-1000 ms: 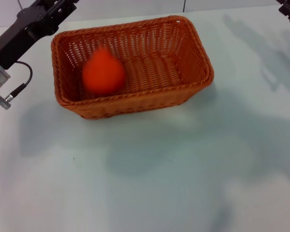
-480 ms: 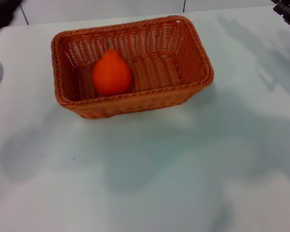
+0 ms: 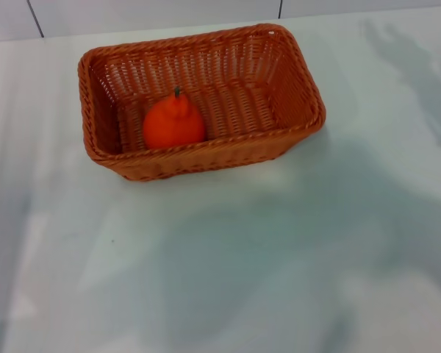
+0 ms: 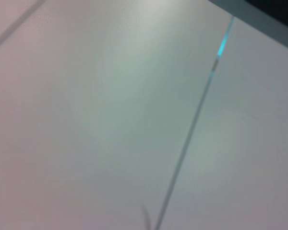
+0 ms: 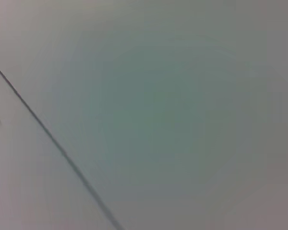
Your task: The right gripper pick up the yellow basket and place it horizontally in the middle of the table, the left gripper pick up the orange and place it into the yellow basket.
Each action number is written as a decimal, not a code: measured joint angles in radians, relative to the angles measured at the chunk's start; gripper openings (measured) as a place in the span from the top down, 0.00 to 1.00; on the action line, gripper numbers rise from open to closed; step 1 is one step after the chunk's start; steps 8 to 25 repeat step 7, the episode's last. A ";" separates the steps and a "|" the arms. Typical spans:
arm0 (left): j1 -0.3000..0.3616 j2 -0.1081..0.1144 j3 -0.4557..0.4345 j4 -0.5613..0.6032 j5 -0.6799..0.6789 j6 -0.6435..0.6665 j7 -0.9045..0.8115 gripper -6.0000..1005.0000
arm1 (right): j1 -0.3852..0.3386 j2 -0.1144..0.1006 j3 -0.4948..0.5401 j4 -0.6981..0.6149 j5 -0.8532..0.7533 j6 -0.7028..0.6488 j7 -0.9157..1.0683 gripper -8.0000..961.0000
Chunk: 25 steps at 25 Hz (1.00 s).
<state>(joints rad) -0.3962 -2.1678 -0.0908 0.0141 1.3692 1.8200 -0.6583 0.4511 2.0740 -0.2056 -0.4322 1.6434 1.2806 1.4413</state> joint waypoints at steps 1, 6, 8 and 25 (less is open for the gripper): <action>0.007 0.000 -0.005 -0.004 0.000 -0.004 0.009 0.08 | -0.007 0.004 0.006 0.004 0.029 0.002 -0.058 0.47; 0.014 0.000 -0.007 -0.007 -0.001 -0.018 0.026 0.08 | -0.037 0.013 0.109 0.103 0.210 0.044 -0.452 0.47; 0.014 0.000 -0.007 -0.007 -0.001 -0.020 0.027 0.08 | -0.040 0.013 0.134 0.126 0.234 0.050 -0.526 0.47; 0.014 0.000 -0.007 -0.007 -0.001 -0.020 0.027 0.08 | -0.040 0.013 0.134 0.126 0.234 0.050 -0.526 0.47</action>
